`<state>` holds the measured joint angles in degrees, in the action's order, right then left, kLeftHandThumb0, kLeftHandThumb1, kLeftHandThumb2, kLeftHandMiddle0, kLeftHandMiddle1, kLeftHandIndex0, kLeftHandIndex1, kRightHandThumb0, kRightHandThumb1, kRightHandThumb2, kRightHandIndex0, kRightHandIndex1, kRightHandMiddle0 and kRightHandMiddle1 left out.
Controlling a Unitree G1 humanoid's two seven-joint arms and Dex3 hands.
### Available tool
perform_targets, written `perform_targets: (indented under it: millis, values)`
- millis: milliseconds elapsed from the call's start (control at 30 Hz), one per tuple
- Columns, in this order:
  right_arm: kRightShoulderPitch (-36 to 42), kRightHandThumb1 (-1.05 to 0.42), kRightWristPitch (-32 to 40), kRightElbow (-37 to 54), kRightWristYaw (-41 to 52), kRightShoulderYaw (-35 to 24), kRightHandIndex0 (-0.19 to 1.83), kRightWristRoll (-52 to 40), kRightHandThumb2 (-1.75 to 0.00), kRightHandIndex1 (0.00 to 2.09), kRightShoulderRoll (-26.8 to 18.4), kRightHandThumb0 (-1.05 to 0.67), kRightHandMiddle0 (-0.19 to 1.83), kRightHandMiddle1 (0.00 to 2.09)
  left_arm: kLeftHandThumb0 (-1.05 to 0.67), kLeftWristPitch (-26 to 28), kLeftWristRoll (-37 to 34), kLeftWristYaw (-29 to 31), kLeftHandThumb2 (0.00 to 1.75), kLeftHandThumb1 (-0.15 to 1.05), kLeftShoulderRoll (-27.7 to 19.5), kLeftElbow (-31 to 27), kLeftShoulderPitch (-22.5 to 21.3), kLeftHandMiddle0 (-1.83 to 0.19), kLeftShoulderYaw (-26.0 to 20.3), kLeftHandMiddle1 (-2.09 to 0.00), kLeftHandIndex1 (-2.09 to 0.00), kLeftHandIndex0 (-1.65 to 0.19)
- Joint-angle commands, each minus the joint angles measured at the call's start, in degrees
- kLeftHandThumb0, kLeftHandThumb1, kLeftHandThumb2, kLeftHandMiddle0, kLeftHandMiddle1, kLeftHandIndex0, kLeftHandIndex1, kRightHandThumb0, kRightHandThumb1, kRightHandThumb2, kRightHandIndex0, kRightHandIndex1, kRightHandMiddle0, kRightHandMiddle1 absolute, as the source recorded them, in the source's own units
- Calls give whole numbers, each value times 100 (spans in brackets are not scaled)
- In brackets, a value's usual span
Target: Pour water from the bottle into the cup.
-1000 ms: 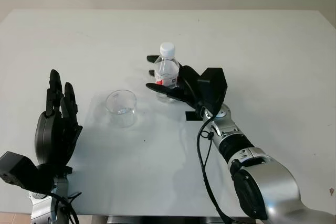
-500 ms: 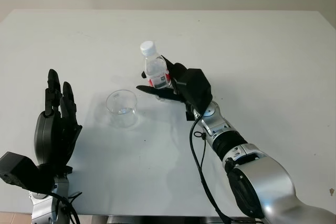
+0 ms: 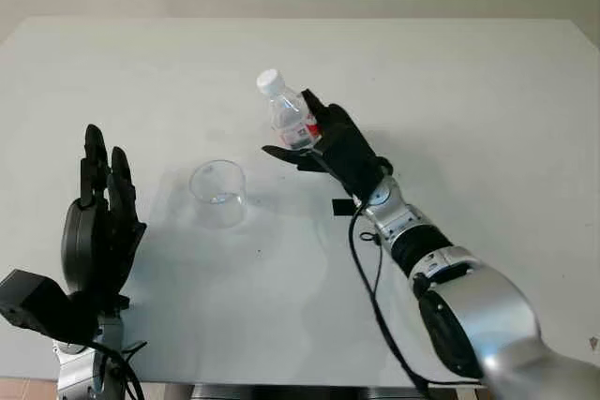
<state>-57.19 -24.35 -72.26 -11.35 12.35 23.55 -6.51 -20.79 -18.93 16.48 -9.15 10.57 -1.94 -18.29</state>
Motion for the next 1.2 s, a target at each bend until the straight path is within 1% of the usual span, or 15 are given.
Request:
perform_targets:
  millis: [0,333,433,633,733,833,933,1067,1167]
  values:
    - [-374,-105,-156,22,-265,223,99,271,-38,209,-121,-37,63,209,-70,-70,-15,-1,72,105,162,216,38,19,64,0,0,19]
    - [-936,-105,-458,33,-1217,1209,102,1476,-32,209,-492,-40,60,209,-71,13,-9,-60,72,105,216,103,63,19,110,0,0,19]
    - [-1075,-105,-462,50,-1427,1473,96,1776,-32,209,-538,-43,59,209,-71,27,13,-95,71,105,234,79,69,19,126,0,0,19]
    - [-1176,-105,-447,47,-1831,1765,85,2084,-28,209,-543,-42,54,209,-71,22,31,-118,72,105,250,52,95,19,141,0,0,19]
    - [-1211,-105,-480,36,-2178,1975,85,2315,-28,209,-591,-42,54,209,-70,-42,35,-78,73,105,244,89,106,19,126,0,0,19]
    - [-1259,-105,-523,15,-2546,2199,86,2554,-27,209,-646,-41,55,209,-70,-64,74,-102,73,105,241,102,118,19,121,0,0,19]
    - [-1311,-105,-513,-14,-2933,2429,93,2810,-28,209,-691,-42,56,209,-71,-31,69,-141,72,105,267,97,110,19,124,0,0,19]
    - [-1384,-105,-566,-46,-2803,2478,95,2815,-33,209,-744,-45,57,209,-71,-9,58,-125,71,105,290,92,109,19,159,0,0,19]
    - [-1445,-105,-494,-50,-2932,2606,96,2948,-32,209,-806,-46,58,209,-71,-34,57,-95,71,105,286,125,108,19,163,0,0,19]
